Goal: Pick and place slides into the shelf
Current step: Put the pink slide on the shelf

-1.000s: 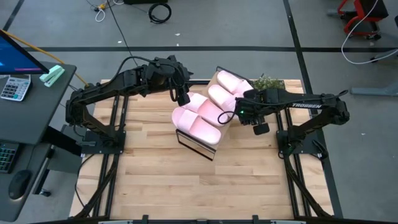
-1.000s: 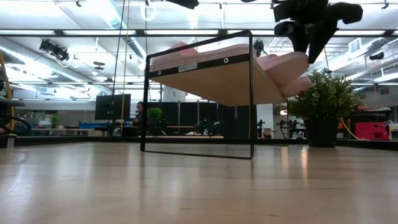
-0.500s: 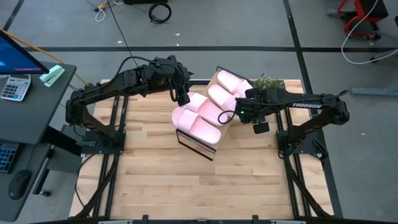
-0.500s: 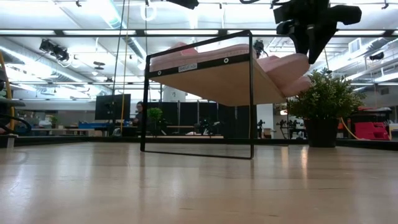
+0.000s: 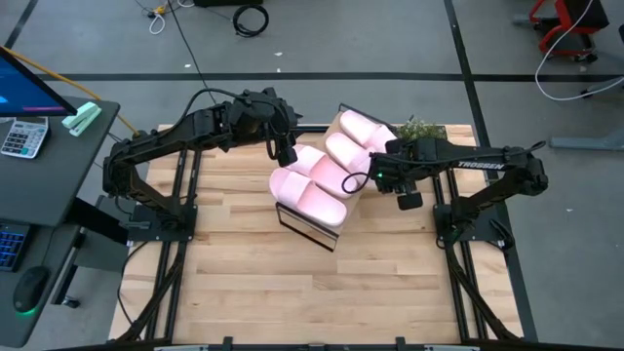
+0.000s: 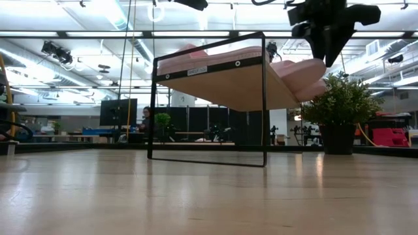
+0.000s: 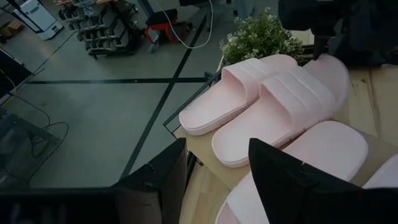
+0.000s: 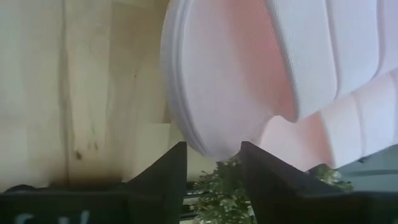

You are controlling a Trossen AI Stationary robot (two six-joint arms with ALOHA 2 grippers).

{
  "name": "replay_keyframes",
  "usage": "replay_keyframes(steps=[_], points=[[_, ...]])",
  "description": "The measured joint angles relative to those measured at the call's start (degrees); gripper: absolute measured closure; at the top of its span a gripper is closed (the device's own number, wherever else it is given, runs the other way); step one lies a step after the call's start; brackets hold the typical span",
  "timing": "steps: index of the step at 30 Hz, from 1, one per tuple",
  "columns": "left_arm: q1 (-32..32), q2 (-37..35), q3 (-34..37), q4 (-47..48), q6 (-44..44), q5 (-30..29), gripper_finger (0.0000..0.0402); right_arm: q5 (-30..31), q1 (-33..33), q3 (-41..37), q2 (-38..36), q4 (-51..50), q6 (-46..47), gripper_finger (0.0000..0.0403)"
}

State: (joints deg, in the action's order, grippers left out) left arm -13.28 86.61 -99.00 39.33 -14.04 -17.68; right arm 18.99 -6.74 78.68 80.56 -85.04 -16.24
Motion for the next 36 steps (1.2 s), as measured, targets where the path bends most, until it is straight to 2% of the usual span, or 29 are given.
replay_keyframes(steps=[14, 22, 24, 27, 31, 36], points=[[0.02, 0.0, 0.0, 0.37, 0.02, 2.42, 0.0225, 1.04, 0.11, 0.3, -0.03, -1.08, 0.17, 0.0187], [0.0, 0.0, 0.0, 0.39, 0.02, 2.39, 0.0219, 5.17, -0.48, 7.9, -0.06, -5.13, 1.01, 0.0165], [0.0, 0.0, 0.0, 0.39, 0.02, 2.35, 0.0219, 3.42, -1.49, 9.94, -0.09, -4.96, 4.87, 0.0167], [0.0, 0.0, 0.0, 0.43, 0.02, 2.35, 0.0222, -4.08, -3.87, 11.7, -0.35, -4.97, 13.93, 0.0178], [-0.01, 0.0, 0.0, 1.04, 0.04, 2.33, 0.0224, -10.64, -6.16, 11.21, -2.3, -4.87, 26.99, 0.02], [-0.06, 0.0, 0.0, 3.0, 1.4, 2.36, 0.0221, -12.58, -6.38, 5.57, -8.68, -4.72, 39.54, 0.0231]])
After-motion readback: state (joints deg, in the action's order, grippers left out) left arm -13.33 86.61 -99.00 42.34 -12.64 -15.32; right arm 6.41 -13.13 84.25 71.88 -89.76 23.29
